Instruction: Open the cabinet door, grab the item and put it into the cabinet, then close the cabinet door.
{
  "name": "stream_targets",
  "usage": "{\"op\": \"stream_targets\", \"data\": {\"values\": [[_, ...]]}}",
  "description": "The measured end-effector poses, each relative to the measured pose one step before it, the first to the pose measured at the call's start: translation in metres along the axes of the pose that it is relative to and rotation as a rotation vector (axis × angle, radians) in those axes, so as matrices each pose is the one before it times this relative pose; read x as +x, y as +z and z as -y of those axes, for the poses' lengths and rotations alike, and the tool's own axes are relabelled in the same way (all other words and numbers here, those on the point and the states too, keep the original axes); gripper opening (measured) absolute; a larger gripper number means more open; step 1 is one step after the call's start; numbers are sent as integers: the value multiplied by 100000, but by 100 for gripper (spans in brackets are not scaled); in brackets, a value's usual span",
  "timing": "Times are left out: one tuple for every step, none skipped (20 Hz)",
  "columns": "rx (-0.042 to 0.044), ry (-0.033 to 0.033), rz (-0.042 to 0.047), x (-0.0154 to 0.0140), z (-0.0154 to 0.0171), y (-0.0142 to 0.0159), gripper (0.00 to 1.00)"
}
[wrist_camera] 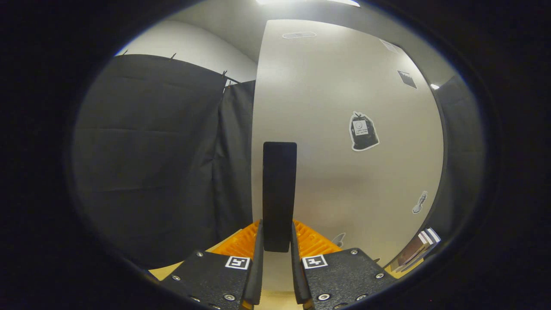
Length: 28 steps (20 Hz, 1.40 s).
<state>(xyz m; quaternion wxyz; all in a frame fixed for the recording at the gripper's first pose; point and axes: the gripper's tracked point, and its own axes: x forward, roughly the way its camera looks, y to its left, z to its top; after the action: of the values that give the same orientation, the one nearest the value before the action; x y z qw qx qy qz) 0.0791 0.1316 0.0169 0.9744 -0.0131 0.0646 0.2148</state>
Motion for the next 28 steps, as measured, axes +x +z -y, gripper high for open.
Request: {"op": "stream_targets", "data": {"values": [[240,2512,-42,-522,-90,49,30],[726,2349,-4,10,107,-146,30],[817,2206,-68,-16,155,-62,30],[403,2203,43,116,241,-99,30],[-57,2206,244,-153,142,27,30],[-367,1922,195,-164,1,-61,30],[-524,2044,-73,-270,98,-2,30],[-564,1690,-174,-228,65,-22,30],[-489,1660,-190,-283,19,-55,30],[-299,1607,-48,-303,20,28,30],[-280,1505,-98,-261,38,-26,30],[-89,1490,-7,-241,47,5,30],[231,1449,-38,-158,91,-94,30],[375,1204,-116,-231,51,7,30],[206,1549,-144,-300,94,-8,30],[-212,1613,-171,-242,44,-68,30],[-134,1732,-65,-243,167,-20,30],[-205,1734,-59,-221,32,-92,30],[-138,1561,-45,-301,56,-32,30],[-39,1273,-23,-381,85,-19,30],[-77,1267,-72,-522,7,-15,30],[108,788,-128,-454,80,23,30],[-12,583,-110,-335,61,-4,30],[-167,575,-61,-324,119,-16,30],[75,385,-111,-49,211,-152,30],[133,301,-64,-127,144,-24,30],[-42,260,-91,-121,166,-13,30],[-52,165,64,-238,82,19,30]]}}
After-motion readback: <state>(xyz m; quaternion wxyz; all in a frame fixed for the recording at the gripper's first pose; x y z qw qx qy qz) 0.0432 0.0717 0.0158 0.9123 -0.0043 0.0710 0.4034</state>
